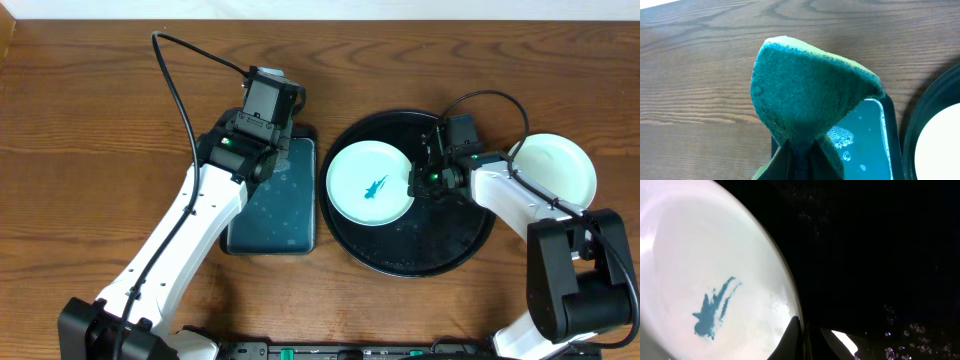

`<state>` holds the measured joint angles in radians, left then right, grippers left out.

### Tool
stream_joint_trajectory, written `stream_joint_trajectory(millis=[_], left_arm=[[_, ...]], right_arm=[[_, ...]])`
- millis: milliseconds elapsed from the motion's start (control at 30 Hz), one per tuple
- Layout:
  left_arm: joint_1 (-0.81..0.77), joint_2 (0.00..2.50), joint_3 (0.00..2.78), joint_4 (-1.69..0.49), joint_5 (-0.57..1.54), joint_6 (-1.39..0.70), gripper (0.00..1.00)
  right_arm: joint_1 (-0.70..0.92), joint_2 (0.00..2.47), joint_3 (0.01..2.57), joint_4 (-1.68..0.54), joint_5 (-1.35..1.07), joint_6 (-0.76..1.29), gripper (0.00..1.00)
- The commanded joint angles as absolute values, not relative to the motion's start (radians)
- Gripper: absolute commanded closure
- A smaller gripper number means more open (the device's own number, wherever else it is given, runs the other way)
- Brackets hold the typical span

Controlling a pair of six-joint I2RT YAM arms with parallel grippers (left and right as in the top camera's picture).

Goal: Clean dirty plates on tray and stack at the side
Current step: 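Move the sponge in the left gripper toward the pale green plate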

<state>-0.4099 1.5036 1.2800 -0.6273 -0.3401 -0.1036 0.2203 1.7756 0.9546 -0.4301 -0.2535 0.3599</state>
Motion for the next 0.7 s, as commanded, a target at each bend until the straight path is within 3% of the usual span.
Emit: stream_joint_trajectory(millis=[0, 200, 667], left_arm=[[-0.412, 1.511, 1.279, -0.623, -0.360, -0.107, 0.93], [-0.411, 1.538, 1.271, -0.625, -0.336, -0.218, 0.93], [-0.277, 1.661, 1.270, -0.719, 0.091, -0.275, 0.93]], right_arm=[[0.228, 1.786, 0.952, -0.435, -0.232, 0.358, 0.99], [0.228, 1.786, 0.952, -0.435, -0.232, 0.358, 0.99], [0.228, 1.786, 0.952, -0.435, -0.232, 0.358, 0.99]])
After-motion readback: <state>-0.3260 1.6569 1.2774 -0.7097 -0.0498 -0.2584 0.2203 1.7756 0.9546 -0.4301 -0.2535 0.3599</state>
